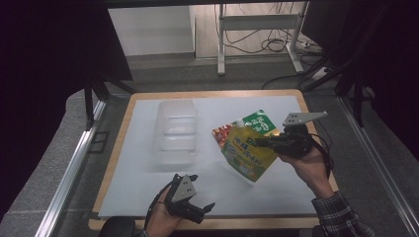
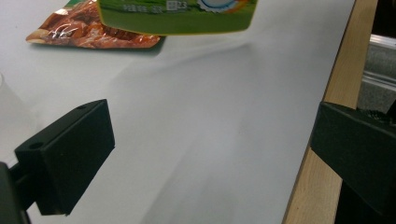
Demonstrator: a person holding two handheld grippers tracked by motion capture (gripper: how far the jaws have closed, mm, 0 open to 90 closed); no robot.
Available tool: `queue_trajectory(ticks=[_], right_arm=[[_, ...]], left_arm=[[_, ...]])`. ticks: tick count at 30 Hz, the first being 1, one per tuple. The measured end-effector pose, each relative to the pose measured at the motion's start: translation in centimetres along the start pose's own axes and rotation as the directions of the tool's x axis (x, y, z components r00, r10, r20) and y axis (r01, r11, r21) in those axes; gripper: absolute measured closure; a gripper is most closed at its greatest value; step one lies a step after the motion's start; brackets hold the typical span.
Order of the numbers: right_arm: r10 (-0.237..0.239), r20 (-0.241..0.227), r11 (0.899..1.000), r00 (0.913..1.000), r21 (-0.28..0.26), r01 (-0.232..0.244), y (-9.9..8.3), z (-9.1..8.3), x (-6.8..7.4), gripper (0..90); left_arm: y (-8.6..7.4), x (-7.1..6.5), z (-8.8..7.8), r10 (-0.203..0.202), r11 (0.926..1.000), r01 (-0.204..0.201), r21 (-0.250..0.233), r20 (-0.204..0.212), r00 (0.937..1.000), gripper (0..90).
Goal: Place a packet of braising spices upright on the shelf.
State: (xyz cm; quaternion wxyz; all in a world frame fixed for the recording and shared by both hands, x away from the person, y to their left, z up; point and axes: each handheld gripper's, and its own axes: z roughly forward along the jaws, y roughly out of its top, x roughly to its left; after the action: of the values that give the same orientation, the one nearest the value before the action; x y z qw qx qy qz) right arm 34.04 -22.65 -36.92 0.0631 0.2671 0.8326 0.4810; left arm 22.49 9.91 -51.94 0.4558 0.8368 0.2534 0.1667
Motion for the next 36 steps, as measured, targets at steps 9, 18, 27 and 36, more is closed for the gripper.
queue_trajectory(ticks=[9,18,27,36], right_arm=[[-0.018,-0.012,1.0,0.9998,-0.02,0.018,1.7,1.0,-0.7,89.0],[-0.034,-0.022,0.999,0.9992,-0.028,0.033,3.6,2.2,-1.5,89.0],[-0.056,-0.019,0.998,0.9983,-0.035,0.055,5.6,3.7,-2.2,89.0],[-0.069,-0.028,0.997,0.9972,-0.042,0.068,7.3,5.1,-2.7,88.9]], left_arm=[[0.0,-0.4,0.0,0.029,0.9996,-0.029,0.005,-0.015,0.9995,0.0],[0.1,-0.3,-0.2,0.034,0.9994,-0.034,-0.003,-0.02,0.9992,0.0],[0.1,-0.4,-0.2,0.038,0.9993,-0.038,-0.004,-0.032,0.9988,0.0],[0.0,0.0,-0.4,-0.002,0.9999,0.002,0.014,-0.035,0.9994,0.2]])
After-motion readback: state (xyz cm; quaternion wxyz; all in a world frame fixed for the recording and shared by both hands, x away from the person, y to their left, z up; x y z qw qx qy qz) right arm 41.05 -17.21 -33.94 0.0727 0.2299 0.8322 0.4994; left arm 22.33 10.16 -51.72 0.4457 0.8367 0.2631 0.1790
